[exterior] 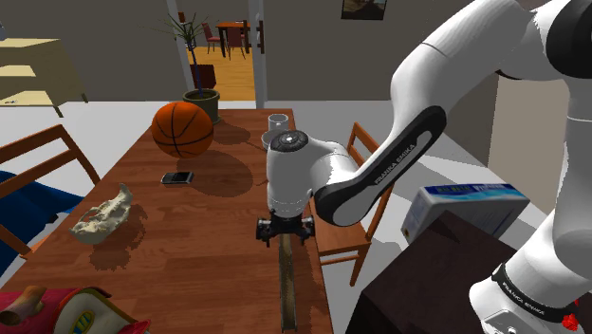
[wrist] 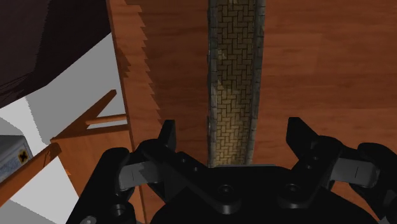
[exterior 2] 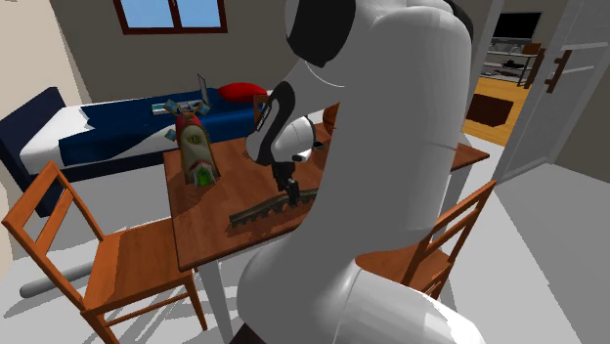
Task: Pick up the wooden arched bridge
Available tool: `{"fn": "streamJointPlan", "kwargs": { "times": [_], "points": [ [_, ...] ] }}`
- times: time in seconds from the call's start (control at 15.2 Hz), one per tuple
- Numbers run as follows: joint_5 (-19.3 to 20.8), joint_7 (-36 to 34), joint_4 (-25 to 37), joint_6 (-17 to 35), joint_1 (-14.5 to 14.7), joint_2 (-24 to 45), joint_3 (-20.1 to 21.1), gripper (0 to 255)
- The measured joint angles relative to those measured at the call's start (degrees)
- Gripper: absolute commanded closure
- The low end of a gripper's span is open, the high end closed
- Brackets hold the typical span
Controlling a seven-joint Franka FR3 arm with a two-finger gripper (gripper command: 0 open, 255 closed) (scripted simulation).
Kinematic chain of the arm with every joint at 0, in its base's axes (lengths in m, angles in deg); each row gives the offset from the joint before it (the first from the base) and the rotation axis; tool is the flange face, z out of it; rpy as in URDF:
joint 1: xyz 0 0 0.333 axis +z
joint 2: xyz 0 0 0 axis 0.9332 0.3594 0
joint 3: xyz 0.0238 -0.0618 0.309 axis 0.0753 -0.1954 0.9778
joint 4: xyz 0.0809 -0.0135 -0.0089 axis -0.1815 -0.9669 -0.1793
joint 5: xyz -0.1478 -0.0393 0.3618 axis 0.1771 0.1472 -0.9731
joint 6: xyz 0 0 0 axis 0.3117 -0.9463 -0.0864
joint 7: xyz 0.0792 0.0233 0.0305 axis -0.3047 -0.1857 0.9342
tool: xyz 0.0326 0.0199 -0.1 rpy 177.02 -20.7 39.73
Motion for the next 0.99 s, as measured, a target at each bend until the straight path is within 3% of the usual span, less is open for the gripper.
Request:
{"fn": "streamJointPlan", "kwargs": {
  "times": [0.66, 0.99],
  "points": [
    [0.38, -0.33, 0.21, 0.15, 0.30, 0.38, -0.26, 255],
    [-2.24, 1.50, 0.10, -1.67, -1.14, -2.01, 1.61, 255]
  ]
}}
